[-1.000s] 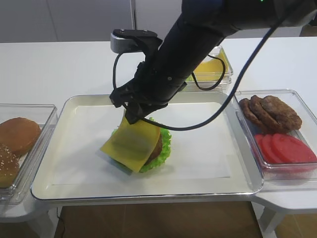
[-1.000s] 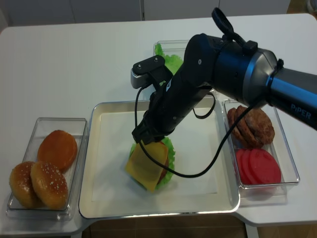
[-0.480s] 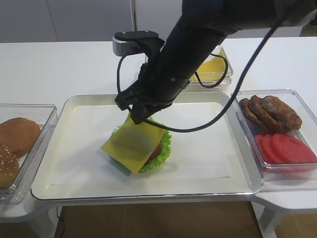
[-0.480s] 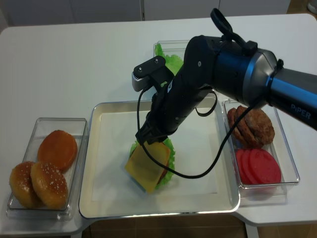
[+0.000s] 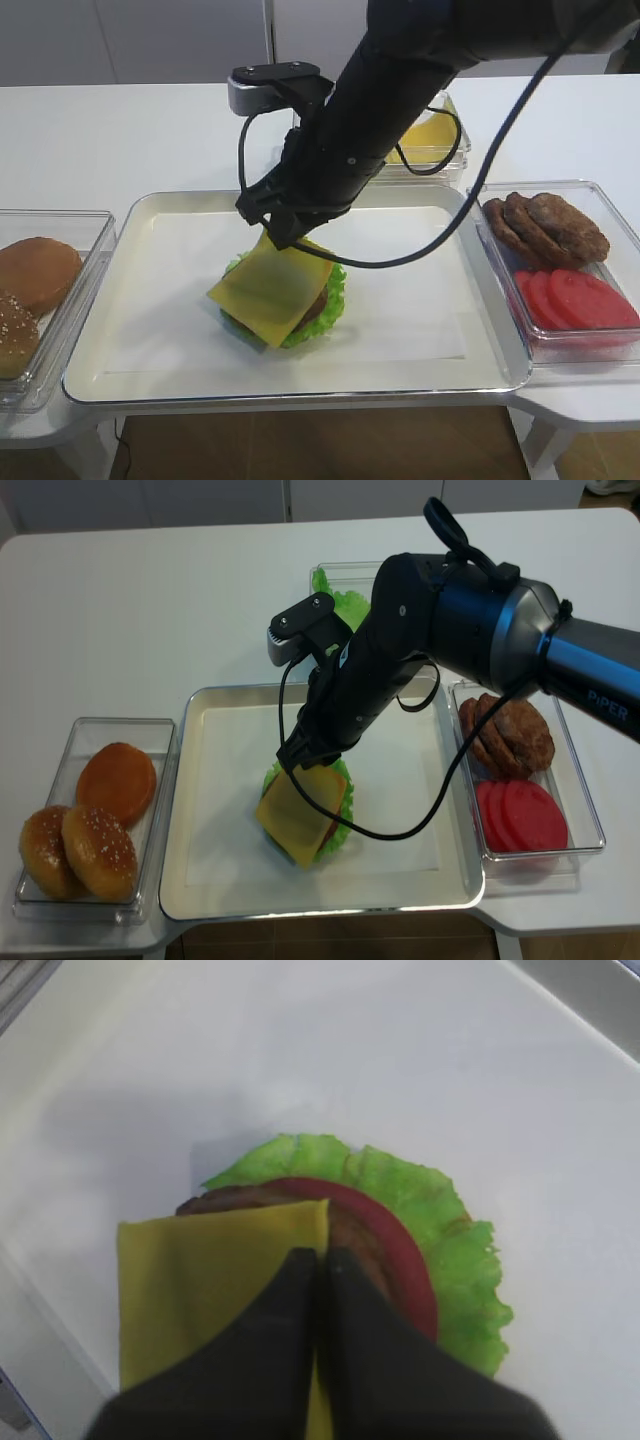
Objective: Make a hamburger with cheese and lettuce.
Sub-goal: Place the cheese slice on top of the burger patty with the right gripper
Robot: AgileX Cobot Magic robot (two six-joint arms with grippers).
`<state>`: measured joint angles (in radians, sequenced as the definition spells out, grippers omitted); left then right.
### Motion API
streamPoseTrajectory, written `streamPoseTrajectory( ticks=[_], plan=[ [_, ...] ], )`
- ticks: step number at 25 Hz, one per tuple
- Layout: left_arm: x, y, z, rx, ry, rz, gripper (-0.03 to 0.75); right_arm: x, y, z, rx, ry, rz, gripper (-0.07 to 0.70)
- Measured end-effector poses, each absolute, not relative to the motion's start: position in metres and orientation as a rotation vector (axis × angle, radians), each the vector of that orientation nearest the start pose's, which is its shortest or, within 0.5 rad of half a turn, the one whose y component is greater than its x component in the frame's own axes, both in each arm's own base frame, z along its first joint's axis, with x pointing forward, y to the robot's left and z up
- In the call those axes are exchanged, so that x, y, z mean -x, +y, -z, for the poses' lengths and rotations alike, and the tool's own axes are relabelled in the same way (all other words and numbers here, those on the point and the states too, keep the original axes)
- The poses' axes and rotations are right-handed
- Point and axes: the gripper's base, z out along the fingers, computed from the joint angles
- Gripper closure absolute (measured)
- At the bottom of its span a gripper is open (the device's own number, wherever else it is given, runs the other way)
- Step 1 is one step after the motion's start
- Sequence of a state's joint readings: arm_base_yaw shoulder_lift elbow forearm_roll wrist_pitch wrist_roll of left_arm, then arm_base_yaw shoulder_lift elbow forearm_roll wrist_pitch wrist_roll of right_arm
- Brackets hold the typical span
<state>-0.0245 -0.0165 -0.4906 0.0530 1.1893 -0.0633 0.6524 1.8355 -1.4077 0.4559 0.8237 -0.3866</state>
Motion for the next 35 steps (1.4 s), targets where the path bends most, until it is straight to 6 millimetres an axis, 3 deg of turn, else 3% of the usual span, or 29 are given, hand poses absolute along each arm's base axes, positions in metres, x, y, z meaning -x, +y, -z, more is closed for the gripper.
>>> streamPoseTrajectory(
  ticks=[16,21,29,32,35],
  plan=[
    [0.012,0.005,-0.265,0.049,2.164,-0.014,0.301,-0.295,0.262,-0.245,1.058,2.512,-0.604,0.577],
    [0.012,0.005,-0.265,0.049,2.164,-0.014,0.301,-0.297,0.259,-0.244,1.022,2.541,-0.561,0.464],
    [0.012,0.005,-0.265,0.049,2.164,-0.014,0.301,-0.298,0.257,-0.243,1.017,2.548,-0.530,0.144],
    [0.012,0.005,-0.265,0.049,2.164,-0.014,0.301,-0.298,0.256,-0.243,0.991,2.564,-0.509,0.099],
    [0.012,0.005,-0.265,0.049,2.164,-0.014,0.301,-0.299,0.251,-0.252,0.949,2.584,-0.464,0.118]
  ],
)
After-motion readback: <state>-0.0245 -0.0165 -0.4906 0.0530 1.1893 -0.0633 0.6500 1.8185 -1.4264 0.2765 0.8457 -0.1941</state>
